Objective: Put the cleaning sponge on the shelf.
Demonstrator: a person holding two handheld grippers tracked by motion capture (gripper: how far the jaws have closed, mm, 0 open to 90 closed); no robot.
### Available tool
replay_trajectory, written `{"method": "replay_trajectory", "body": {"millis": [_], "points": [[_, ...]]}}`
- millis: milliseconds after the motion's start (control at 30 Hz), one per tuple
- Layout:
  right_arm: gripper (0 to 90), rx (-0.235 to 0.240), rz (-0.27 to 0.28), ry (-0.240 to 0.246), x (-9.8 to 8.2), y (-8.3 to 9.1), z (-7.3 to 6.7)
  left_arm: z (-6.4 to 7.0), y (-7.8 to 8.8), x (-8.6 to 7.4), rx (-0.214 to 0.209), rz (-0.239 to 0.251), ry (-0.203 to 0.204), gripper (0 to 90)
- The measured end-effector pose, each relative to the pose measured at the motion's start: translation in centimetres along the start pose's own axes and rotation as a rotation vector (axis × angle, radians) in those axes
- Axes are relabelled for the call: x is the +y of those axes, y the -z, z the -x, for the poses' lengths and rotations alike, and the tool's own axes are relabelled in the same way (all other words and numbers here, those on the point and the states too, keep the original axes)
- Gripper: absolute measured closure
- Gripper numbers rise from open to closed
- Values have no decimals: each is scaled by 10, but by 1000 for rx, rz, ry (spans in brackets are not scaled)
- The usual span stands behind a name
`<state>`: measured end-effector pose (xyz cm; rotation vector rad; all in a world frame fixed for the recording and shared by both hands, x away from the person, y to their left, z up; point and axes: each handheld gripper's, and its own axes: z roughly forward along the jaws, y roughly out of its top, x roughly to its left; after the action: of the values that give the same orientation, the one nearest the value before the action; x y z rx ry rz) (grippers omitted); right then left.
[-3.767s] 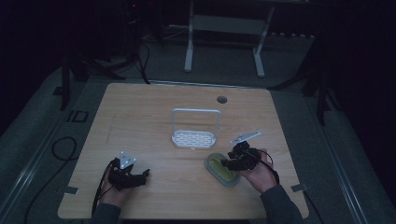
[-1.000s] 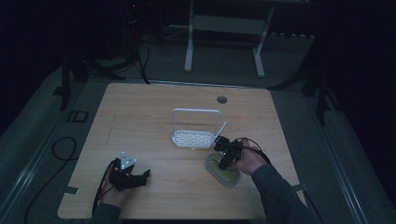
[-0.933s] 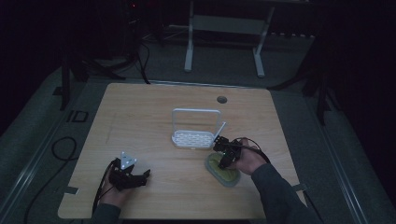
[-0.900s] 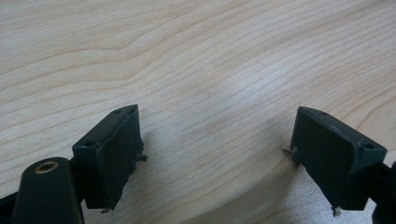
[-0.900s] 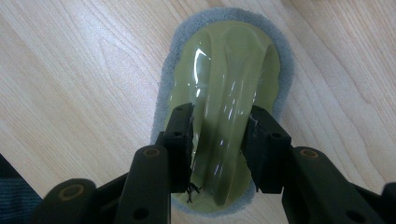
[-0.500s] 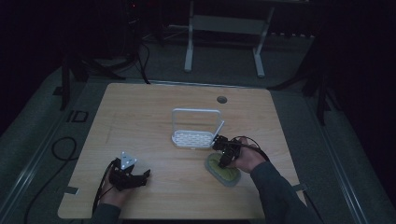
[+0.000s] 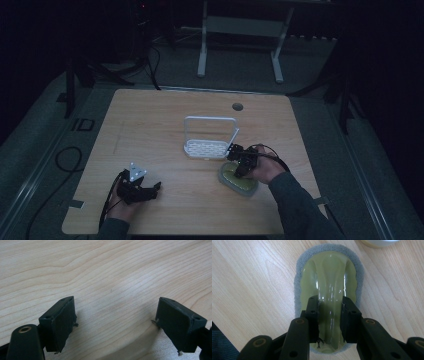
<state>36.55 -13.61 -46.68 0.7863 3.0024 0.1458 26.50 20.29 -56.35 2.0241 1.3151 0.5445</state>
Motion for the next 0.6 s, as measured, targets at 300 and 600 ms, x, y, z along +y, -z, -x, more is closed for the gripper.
{"method": "replay_trajectory", "body": {"millis": [300, 600], "points": [[715, -45, 15, 48, 3, 5, -4, 0, 0, 0, -1, 3, 2, 166], [716, -90, 26, 121, 11, 11, -10, 0, 0, 0, 0, 3, 1, 166]]}}
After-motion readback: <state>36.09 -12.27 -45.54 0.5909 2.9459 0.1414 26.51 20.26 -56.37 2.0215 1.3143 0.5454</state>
